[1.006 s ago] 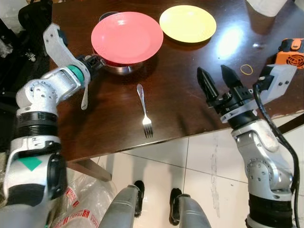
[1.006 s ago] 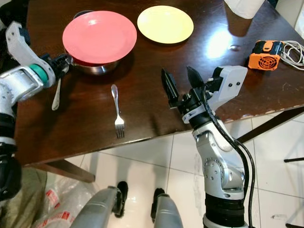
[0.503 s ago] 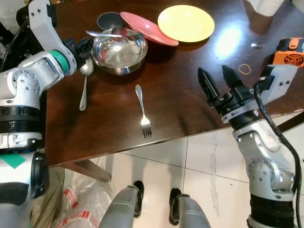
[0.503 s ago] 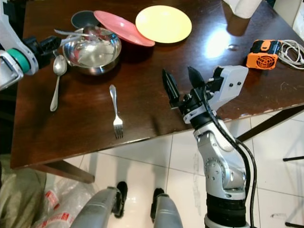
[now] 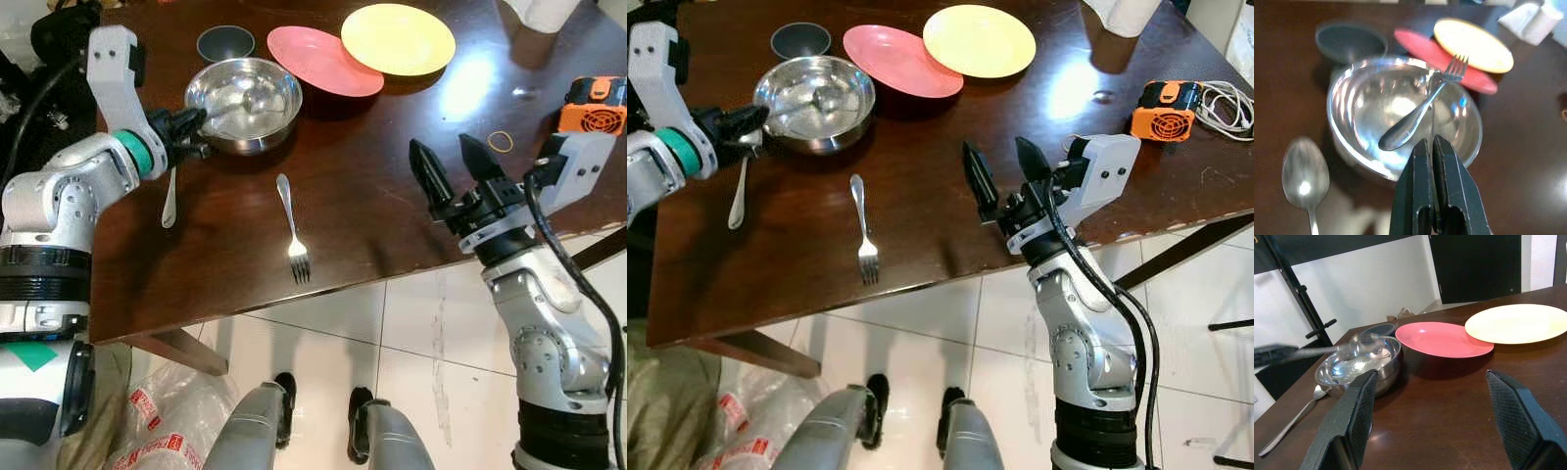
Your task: Setting the table
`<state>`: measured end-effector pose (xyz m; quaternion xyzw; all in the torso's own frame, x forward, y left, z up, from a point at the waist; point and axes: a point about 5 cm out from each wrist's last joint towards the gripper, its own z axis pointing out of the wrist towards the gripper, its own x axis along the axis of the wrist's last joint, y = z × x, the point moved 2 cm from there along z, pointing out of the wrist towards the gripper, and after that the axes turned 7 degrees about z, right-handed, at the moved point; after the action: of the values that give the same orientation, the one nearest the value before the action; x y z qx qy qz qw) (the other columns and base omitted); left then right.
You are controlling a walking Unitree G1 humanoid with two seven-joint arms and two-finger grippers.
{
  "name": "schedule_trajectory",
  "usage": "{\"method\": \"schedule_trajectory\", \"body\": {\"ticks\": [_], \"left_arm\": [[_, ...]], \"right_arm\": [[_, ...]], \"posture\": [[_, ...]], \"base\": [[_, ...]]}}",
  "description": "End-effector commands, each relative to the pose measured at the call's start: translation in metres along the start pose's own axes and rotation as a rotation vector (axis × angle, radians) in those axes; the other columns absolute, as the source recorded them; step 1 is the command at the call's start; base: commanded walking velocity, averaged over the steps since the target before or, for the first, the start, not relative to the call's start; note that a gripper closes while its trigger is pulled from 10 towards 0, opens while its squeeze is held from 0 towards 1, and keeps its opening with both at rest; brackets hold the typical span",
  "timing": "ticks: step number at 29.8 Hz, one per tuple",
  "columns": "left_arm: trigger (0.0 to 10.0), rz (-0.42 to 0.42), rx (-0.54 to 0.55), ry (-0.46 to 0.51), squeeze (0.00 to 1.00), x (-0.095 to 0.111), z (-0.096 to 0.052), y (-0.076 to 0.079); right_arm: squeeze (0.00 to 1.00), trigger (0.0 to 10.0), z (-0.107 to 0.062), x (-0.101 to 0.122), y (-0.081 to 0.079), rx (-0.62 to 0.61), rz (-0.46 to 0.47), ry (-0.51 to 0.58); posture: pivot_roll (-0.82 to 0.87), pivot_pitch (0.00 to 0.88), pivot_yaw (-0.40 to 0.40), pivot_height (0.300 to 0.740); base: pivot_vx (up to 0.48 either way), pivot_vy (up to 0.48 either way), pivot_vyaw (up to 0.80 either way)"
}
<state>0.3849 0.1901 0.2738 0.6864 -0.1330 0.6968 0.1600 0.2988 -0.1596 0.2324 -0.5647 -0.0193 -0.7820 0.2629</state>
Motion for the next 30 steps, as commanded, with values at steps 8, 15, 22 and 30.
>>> {"method": "schedule_trajectory", "body": {"ticks": [8, 15, 22, 30], "left_arm": [[10.0, 0.040, -0.025, 0.138, 0.00, 0.029, -0.006, -0.002], [10.0, 0.031, 0.120, 0.156, 0.00, 0.011, -0.002, 0.000], [10.0, 0.161, 0.072, 0.104, 0.00, -0.009, -0.004, 0.014], [10.0, 0.023, 0.065, 0.145, 0.00, -0.008, 0.004, 0.030]], "right_arm": [[0.00, 10.0, -0.001, 0.000, 0.002, -0.008, -0.009, -0.005], [0.00, 10.0, -0.005, 0.007, 0.004, -0.051, -0.037, 0.031], [0.00, 10.0, -0.011, 0.007, 0.006, -0.075, -0.030, 0.033], [0.00, 10.0, -0.009, 0.006, 0.008, -0.077, -0.034, 0.023]], "posture": [[0.13, 0.137, 0.071, 0.740], [0.11, 0.131, 0.066, 0.740], [0.11, 0.123, 0.057, 0.740], [0.09, 0.108, 0.039, 0.740]], "base": [[0.000, 0.000, 0.00], [0.000, 0.000, 0.00], [0.000, 0.000, 0.00], [0.000, 0.000, 0.00]]}}
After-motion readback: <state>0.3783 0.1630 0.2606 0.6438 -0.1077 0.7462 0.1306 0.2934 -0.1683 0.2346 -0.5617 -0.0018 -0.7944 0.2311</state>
